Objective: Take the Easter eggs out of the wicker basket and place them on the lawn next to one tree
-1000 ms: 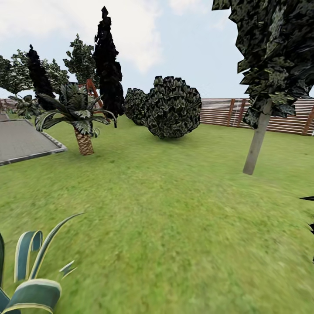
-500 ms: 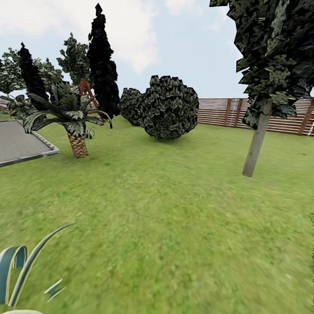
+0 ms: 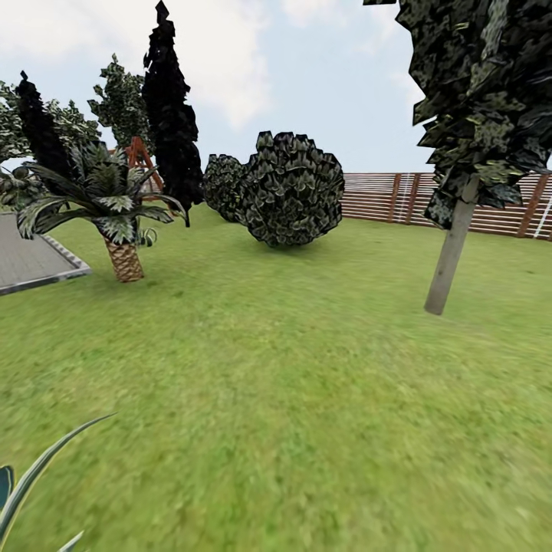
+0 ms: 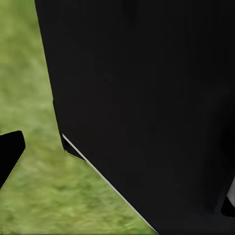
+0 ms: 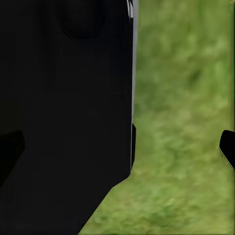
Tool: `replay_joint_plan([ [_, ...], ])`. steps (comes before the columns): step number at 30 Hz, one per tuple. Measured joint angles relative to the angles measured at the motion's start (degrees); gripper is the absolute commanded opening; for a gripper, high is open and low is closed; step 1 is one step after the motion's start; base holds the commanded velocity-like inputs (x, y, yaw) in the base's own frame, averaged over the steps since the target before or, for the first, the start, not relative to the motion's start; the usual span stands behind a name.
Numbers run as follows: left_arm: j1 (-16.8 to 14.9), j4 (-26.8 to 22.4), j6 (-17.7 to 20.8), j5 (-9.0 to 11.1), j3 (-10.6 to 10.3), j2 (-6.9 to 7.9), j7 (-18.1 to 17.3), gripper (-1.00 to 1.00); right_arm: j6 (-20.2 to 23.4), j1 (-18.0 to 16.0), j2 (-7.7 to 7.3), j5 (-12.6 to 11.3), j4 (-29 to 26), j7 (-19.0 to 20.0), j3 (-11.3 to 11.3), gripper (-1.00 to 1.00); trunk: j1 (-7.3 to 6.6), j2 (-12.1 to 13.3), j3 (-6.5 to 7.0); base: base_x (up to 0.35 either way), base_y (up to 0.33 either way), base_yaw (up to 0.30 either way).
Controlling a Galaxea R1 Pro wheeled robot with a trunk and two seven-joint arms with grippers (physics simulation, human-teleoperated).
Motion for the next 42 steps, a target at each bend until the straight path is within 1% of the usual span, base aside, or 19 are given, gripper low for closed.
replay_joint_plan([
  [42, 0.0, 0.0, 0.0, 0.0, 0.0, 0.03, -0.03, 1.0, 0.0, 0.0, 0.0, 0.0, 0.0, 0.0, 0.0, 1.0, 0.0, 0.0, 0.0, 0.335, 0.0, 0.0],
])
